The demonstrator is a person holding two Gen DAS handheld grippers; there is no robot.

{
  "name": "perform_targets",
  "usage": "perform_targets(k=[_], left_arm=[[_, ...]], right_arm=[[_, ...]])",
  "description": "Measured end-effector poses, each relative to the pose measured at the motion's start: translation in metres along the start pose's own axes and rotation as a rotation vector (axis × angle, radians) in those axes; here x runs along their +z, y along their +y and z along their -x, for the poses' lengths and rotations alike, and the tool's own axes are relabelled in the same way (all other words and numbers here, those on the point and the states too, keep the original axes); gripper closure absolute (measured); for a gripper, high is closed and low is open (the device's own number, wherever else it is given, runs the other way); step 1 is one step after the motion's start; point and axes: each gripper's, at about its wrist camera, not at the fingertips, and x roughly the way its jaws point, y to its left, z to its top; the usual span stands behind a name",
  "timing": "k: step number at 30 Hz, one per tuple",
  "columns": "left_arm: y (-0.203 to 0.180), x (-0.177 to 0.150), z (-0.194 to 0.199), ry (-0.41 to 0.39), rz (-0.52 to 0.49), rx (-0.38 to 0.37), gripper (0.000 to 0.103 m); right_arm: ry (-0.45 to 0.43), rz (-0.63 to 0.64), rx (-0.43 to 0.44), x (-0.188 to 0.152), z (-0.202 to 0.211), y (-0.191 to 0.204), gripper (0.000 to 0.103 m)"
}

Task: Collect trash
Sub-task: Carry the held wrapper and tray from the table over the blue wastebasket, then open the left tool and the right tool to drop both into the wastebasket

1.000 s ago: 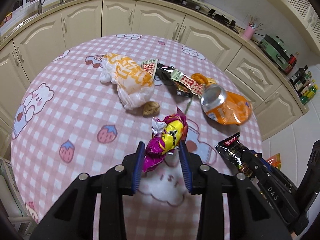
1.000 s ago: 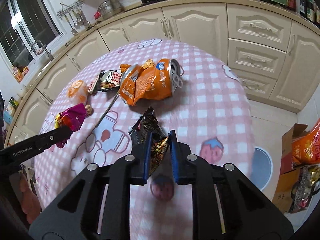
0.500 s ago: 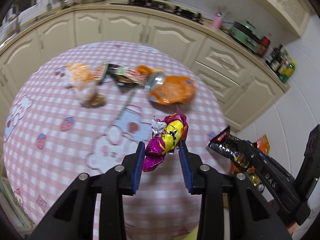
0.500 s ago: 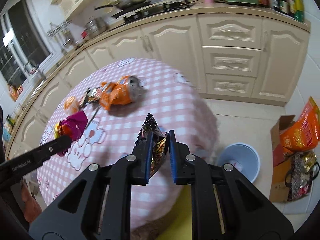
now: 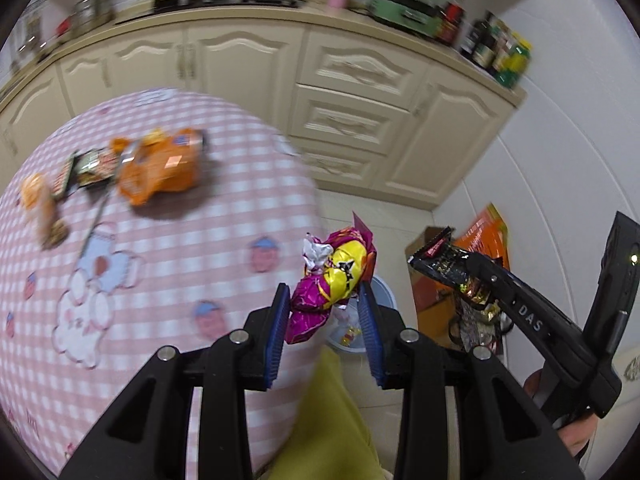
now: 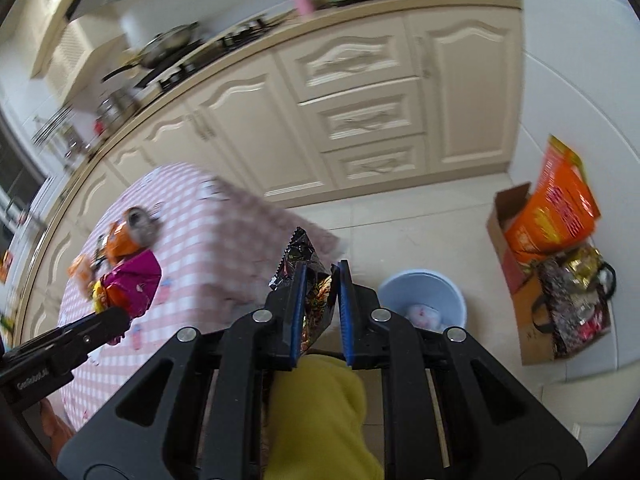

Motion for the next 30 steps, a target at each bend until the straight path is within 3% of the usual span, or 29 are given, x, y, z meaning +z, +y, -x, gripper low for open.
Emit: perform_targets(k=[12,19,22,25,30], left_arm=[[-0.091,0.006,-0.072,0.134,-0.172,-0.062,0.069],[-0.126,0.007,-0.116,0.208,-0.217,-0.057,0.068],[-0.137,0.011,-0.124,0.175,-0.23,-0.025,0.064],[-0.139,0.016,-0.124,0.138,-0.224,-0.02,0.043],[-0.125,0.022,-0.12,0.123,-0.195,0.002,0.043]], right_arm=[[0.036,-0.18,-0.126,-0.002,-0.016,-0.102,0.087],[0.083,-0.264,-0.175,-0.012,-0.03,-0.146,0.087],[0.102,-0.293,-0.189,-0.017,-0.034,-0.16,0.087],[0.113,-0.315,-0.199,-0.021,-0.037,-0.169,0.087],[0.14,-0.316,-0.197,-0.022,-0.049,-0.168,0.087]])
